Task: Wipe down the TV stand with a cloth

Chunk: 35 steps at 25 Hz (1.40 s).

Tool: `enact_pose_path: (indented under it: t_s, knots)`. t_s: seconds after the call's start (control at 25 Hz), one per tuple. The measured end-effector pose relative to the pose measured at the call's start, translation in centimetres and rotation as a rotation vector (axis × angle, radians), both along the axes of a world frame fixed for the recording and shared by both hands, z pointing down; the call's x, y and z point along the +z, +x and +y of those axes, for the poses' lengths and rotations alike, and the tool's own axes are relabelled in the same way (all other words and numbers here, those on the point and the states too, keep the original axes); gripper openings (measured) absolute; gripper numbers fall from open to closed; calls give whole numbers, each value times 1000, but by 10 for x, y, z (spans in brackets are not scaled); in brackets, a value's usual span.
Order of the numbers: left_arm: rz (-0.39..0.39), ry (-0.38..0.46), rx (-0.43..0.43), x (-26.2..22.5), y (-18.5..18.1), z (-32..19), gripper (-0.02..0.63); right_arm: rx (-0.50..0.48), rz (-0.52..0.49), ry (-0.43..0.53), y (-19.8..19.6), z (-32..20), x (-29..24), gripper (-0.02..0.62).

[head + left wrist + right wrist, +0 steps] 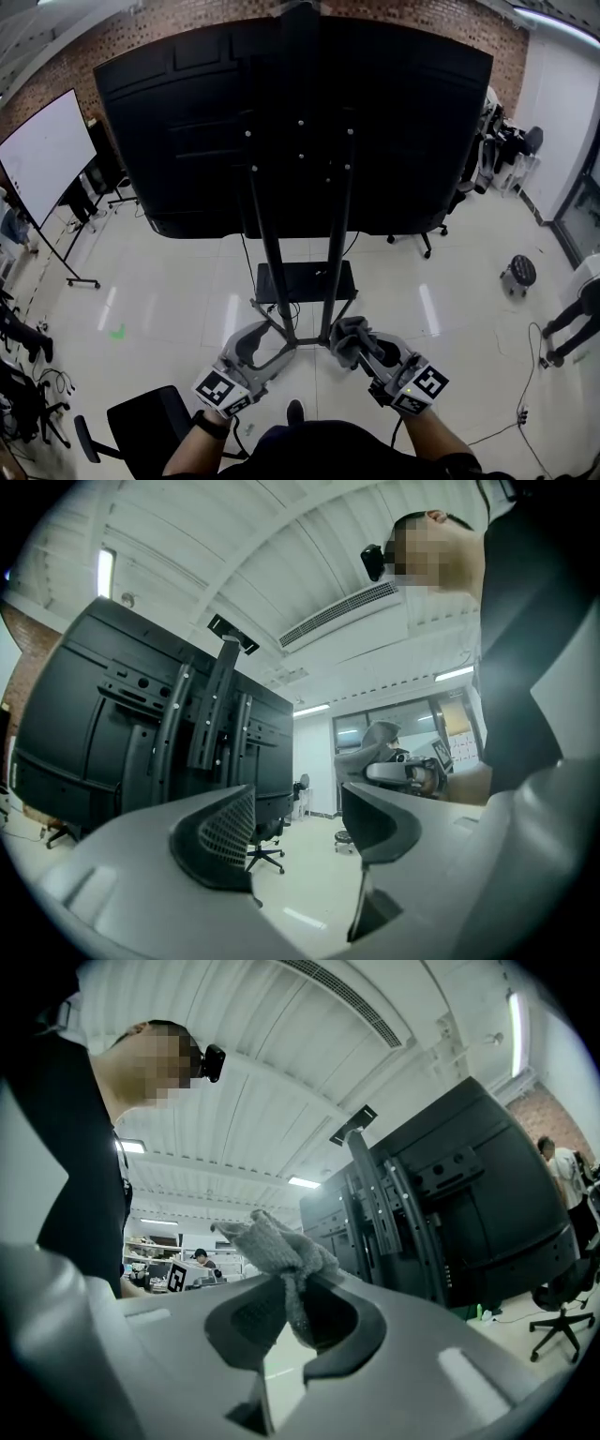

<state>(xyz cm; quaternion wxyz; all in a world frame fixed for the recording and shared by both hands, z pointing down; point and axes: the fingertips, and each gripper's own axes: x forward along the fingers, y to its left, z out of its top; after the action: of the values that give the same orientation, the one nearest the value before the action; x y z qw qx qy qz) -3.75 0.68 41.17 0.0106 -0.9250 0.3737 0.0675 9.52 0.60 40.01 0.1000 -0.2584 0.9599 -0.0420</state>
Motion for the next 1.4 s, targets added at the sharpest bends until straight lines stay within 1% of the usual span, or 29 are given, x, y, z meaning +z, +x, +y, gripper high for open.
enact_pose_path:
  t_s: [0.24,0.32,0.44,0.52,0.68,0.8,0.88,0.96,1.08,1.24,1.32,1.4]
  knots:
    - [-6,19,56,-16,-35,-76,311,45,-20,36,-40,-74,-19,37]
    - [-6,22,74,-20,-44,-94,311,59,-32,45,-49,-92,-26,37]
    - [-12,29,98,-25,-53,-115,311,79,-17,50,-59,-111,-24,37]
    - [-15,43,106,-29,-55,-124,311,69,-20,57,-66,-118,-30,37]
    - [-35,74,119,-37,-53,-140,311,51,-31,104,-74,-134,-48,37]
    - [-30,82,120,-41,-48,-148,311,44,-2,128,-74,-144,-54,37]
    - [-30,106,122,-49,-44,-151,311,35,31,152,-73,-149,-58,37]
    - [-39,140,121,-61,-41,-154,311,11,41,175,-76,-152,-70,37]
    - [-58,194,121,-85,-40,-161,311,3,60,236,-78,-161,-91,37]
    - [-67,243,135,-124,-41,-173,311,48,135,363,-72,-183,-124,37]
    - [-76,289,143,-153,-42,-179,311,58,163,421,-72,-194,-148,37]
    - [-69,330,148,-186,-42,-183,311,61,183,470,-74,-202,-171,37]
